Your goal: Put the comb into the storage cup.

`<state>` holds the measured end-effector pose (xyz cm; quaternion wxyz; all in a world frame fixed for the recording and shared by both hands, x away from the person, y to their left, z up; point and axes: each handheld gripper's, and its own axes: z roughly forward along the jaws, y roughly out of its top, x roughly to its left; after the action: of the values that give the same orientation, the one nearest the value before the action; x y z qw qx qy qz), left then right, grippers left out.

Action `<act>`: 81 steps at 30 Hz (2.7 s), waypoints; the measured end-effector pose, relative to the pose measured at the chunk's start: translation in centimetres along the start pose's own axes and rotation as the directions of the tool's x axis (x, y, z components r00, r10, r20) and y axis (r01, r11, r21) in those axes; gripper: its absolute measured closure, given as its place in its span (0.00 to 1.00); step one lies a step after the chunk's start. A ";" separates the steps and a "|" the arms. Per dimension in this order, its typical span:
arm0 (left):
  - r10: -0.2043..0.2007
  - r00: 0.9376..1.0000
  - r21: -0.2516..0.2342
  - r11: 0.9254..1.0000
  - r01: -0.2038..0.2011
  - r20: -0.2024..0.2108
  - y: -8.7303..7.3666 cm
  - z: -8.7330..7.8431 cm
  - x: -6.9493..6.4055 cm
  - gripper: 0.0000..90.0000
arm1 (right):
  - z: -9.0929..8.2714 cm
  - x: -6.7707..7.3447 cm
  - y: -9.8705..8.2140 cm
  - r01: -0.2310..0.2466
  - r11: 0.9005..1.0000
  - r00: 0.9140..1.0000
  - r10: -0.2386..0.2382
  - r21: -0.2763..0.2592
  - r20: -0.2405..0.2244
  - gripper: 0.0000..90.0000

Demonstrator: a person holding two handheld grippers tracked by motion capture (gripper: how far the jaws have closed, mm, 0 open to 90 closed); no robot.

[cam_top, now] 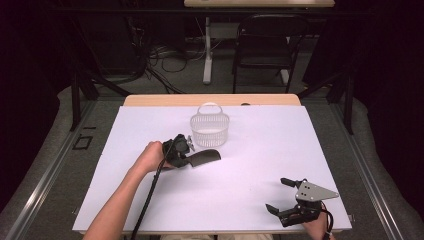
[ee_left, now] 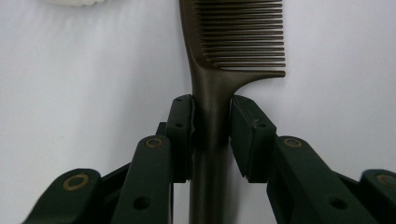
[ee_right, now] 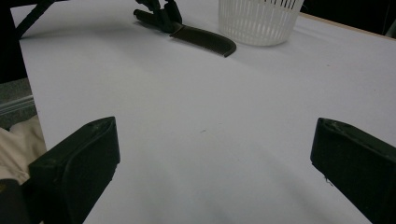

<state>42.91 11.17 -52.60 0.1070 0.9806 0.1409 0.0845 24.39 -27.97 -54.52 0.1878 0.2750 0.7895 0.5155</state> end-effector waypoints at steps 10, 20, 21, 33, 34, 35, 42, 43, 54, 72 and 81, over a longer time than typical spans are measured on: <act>0.038 0.999 -0.023 0.999 -0.039 -0.034 -0.2 -0.3 -0.2 0.80 | -0.1 0.0 0.0 -0.003 1.000 1.000 0.003 0.003 0.002 0.01; 0.002 1.000 -0.110 0.994 -0.005 -0.028 -1.1 -1.4 -1.0 0.80 | -0.1 0.1 0.1 0.002 1.000 1.000 -0.002 0.001 0.004 0.01; -0.010 1.000 -0.126 0.992 0.006 -0.029 -1.3 -1.6 -1.3 0.80 | -0.1 0.1 0.1 0.003 1.000 1.000 -0.003 0.002 0.003 0.01; -0.063 0.998 -0.198 0.979 0.057 -0.025 -2.5 -2.3 -1.9 0.80 | 0.0 0.1 0.1 -0.001 1.000 1.000 0.001 0.007 0.004 0.01; -0.069 0.997 -0.201 0.978 0.063 -0.025 -2.6 -2.3 -2.0 0.80 | -0.1 0.1 0.1 0.002 1.000 1.000 -0.002 0.007 0.005 0.01; -0.069 0.997 -0.201 0.978 0.063 -0.025 -2.6 -2.3 -2.0 0.80 | -0.1 0.1 0.1 0.002 1.000 1.000 -0.002 0.005 0.003 0.01; -0.095 0.995 -0.261 0.962 0.085 -0.029 -3.1 -2.9 -2.5 0.80 | -0.1 0.1 0.1 0.002 1.000 1.000 -0.002 -0.002 0.007 0.01; -0.096 0.995 -0.267 0.960 0.086 -0.025 -3.1 -3.0 -2.6 0.80 | -0.1 0.1 0.1 0.001 1.000 1.000 -0.001 -0.002 0.007 0.01; -0.139 0.990 -0.348 0.930 0.121 -0.028 -3.8 -3.3 -3.4 0.80 | -0.1 0.1 0.1 0.002 1.000 1.000 -0.002 -0.003 0.007 0.01; -0.191 0.981 -0.414 0.896 0.157 -0.041 -4.4 -3.9 -4.3 0.80 | -0.1 0.2 0.1 0.006 1.000 1.000 -0.006 -0.002 0.007 0.01; -0.214 0.976 -0.457 0.873 0.169 -0.048 -4.4 -4.3 -4.6 0.80 | -0.1 0.2 0.3 0.010 1.000 1.000 -0.010 -0.008 0.005 0.01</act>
<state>36.56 14.69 -50.10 0.3320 0.9050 0.2189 0.1511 24.24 -27.79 -54.22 0.1936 0.2715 0.7883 0.5171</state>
